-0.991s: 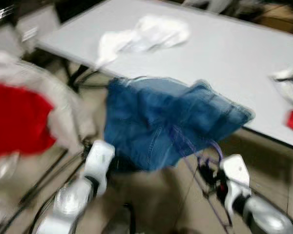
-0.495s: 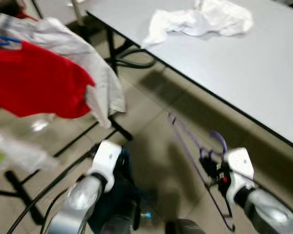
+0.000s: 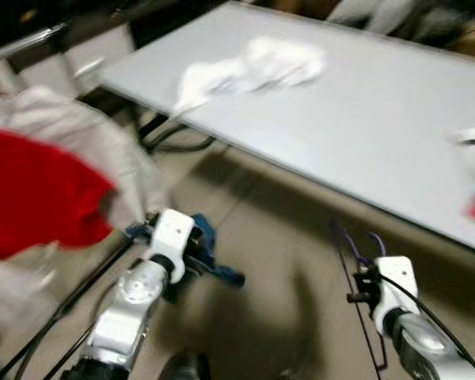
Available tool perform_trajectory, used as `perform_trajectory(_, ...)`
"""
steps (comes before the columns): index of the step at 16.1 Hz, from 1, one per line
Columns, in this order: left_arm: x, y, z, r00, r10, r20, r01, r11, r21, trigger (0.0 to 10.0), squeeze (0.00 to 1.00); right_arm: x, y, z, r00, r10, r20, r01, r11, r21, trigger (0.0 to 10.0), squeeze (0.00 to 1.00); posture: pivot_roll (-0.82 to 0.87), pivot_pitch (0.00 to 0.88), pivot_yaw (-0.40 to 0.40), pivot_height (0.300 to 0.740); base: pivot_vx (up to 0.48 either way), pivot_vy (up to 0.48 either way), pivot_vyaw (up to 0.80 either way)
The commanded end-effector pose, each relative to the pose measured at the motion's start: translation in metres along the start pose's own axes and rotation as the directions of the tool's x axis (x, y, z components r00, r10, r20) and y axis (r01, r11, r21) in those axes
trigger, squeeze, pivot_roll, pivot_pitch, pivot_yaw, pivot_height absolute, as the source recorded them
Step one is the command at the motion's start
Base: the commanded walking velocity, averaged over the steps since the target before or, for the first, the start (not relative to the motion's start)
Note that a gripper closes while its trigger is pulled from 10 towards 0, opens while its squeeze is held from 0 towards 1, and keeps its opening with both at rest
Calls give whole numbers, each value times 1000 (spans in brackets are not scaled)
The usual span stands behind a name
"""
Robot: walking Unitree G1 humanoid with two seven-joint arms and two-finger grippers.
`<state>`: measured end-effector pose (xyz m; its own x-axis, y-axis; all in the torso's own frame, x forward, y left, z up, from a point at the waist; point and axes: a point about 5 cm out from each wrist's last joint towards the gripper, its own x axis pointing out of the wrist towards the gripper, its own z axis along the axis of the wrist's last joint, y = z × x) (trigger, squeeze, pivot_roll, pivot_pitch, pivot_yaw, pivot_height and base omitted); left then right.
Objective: Hang hanger
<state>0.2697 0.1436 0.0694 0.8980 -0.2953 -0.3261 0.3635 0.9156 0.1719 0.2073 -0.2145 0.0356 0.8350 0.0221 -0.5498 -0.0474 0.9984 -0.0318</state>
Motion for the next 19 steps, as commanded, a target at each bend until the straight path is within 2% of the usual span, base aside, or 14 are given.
perform_trajectory(1, -2, 8, -3, 1000, 28, 7, -28, 1000, 10, 10000, 0, 4, 8, 3, 999, 23, 23, -22, 1000, -8, 10000, 0, -36, 30, 13, 740, 0, -424, -800)
perform_trajectory(4, -6, 8, -11, 1000, 24, 1, -24, 1000, 11, 10000, 0, 7, 13, 5, 998, 60, 32, -58, 997, -49, 10000, 0, -42, 38, 3, 740, 0, -421, -694)
perform_trajectory(8, -7, 6, -15, 1000, 22, 4, -22, 999, 25, 10000, 0, 7, 12, 4, 997, 71, 38, -69, 996, -57, 10000, 0, -43, 51, -3, 740, 0, -398, -481)
perform_trajectory(10, -7, 11, -22, 997, 43, -59, -45, 999, -26, 10000, 0, 7, 12, 4, 996, 79, 45, -76, 995, -64, 10000, 0, -42, 53, -1, 740, 0, 240, -209)
perform_trajectory(12, -7, 11, -18, 999, 35, -28, -35, 999, -5, 10000, 0, 7, 12, 5, 994, 90, 56, -86, 994, -64, 10000, 0, -39, 50, 1, 740, 0, 480, 0)
perform_trajectory(13, -7, 12, -17, 999, 46, -26, -46, 999, 21, 10000, 0, 8, 13, 6, 991, 114, 64, -109, 991, -78, 10000, 0, -40, 50, 5, 740, 0, 0, 0)
perform_trajectory(16, -4, 12, -15, 999, 49, -17, -49, 999, 24, 10000, 0, 6, 15, 11, 982, 163, 95, -153, 983, -103, 10000, 0, -44, 51, 10, 740, 0, 0, 0)
perform_trajectory(19, -1, 8, -8, 1000, 17, 16, -18, 999, 29, 10000, 0, 6, 12, 12, 984, 146, 97, -137, 986, -96, 10000, 0, -48, 51, 13, 740, 0, 0, -263)
